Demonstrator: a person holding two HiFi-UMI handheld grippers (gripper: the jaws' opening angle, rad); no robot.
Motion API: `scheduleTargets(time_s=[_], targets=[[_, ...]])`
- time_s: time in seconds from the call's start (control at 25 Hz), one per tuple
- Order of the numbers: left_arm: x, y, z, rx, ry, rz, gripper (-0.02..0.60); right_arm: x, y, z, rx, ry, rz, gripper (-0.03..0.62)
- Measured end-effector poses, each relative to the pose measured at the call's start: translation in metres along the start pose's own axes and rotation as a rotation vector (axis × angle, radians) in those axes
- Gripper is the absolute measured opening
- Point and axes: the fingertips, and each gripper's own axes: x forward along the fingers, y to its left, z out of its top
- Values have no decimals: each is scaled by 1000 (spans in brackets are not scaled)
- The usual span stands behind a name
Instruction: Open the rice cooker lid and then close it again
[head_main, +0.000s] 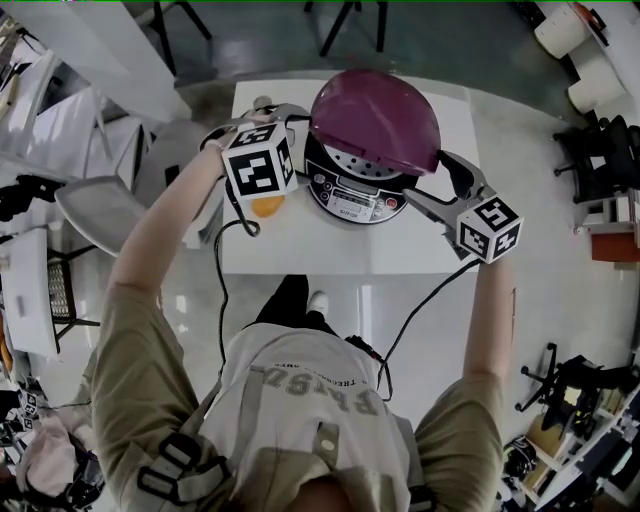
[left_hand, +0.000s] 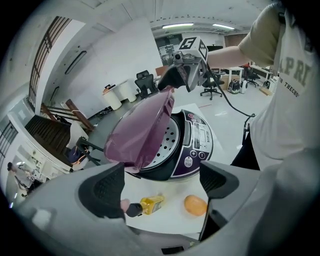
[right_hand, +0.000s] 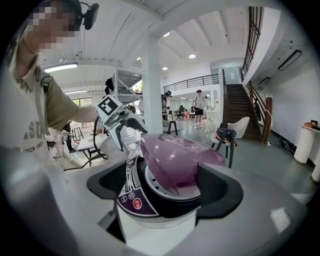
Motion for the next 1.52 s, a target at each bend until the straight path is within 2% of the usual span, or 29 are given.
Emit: scheduleTargets(time_s=[0.6,0.96,1.2,1.52], targets=[[20,-28,-23,31,69,-106,482,13,14,-36,3,96,52,439],[31,-37,-32,42,102,-144,480,19,18,-53,-16,160,80,439],[36,-42,-35,55,121,-164,480,19,24,-61,-19,200,135,440],[43,-48,-45,82,167,-190,480,23,34,-80,-126,313,184,472]])
